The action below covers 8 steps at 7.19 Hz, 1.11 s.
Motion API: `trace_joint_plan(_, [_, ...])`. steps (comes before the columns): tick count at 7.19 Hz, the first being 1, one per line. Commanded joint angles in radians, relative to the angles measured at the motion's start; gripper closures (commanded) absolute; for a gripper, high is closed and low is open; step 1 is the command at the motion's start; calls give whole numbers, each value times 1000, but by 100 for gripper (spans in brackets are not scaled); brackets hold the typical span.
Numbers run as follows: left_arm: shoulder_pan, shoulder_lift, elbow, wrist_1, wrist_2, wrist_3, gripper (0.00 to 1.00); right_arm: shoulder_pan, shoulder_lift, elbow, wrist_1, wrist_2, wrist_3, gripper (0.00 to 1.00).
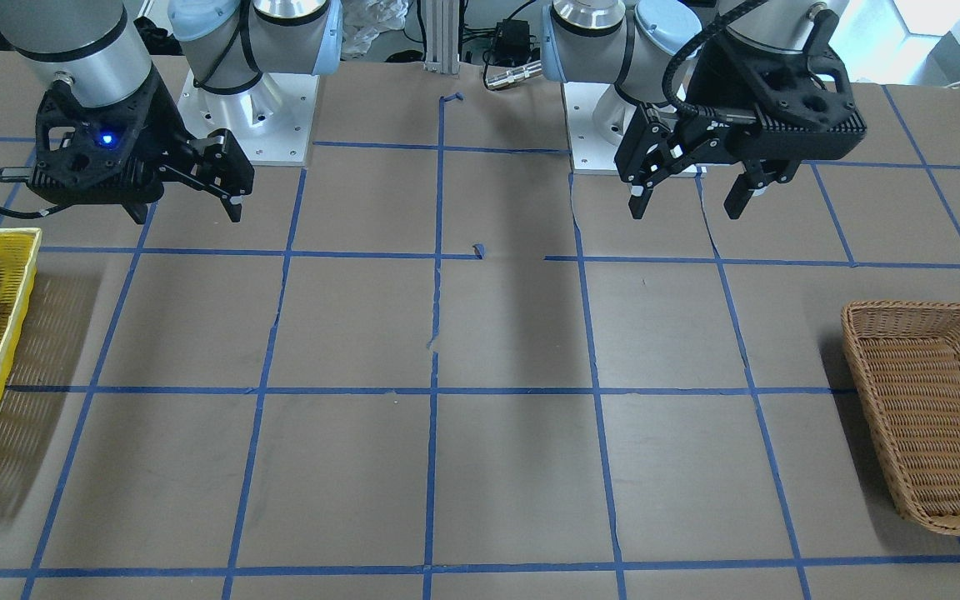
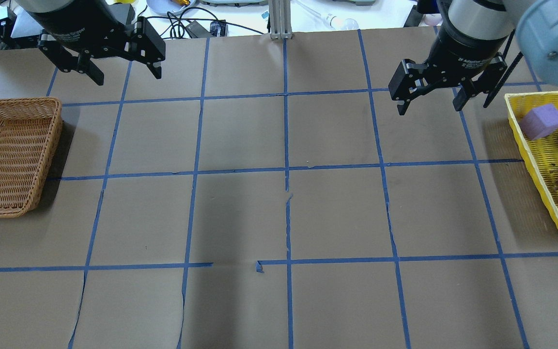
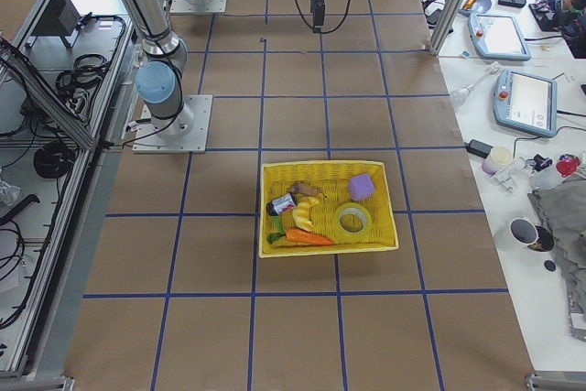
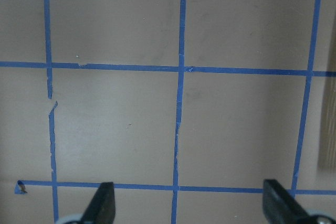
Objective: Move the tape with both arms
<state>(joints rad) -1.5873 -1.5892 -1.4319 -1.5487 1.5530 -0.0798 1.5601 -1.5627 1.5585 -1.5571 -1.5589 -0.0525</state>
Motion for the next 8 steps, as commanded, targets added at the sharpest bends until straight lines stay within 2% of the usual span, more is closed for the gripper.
trace_joint_plan(1, [1,0,1,1,-1,0,0,2,0,3,3,0,0,0])
trace_joint_plan(4, [3,0,1,-1,-1,2,0,2,4,8,2,-6,5,0])
trace_joint_plan(5, [3,0,1,-1,2,2,0,-29,19,-4,-38,5,69,0])
trace_joint_plan(6, [3,0,-1,1,-1,2,0,-110,39,-3,-91,-1,86,0])
trace_joint_plan(7, [3,0,-1,1,2,2,0,-252,49,-3,-116,-3,70,0])
trace_joint_plan(8, [3,2,-1,-1,2,2,0,-408,77,-2,-120,0,-23,0])
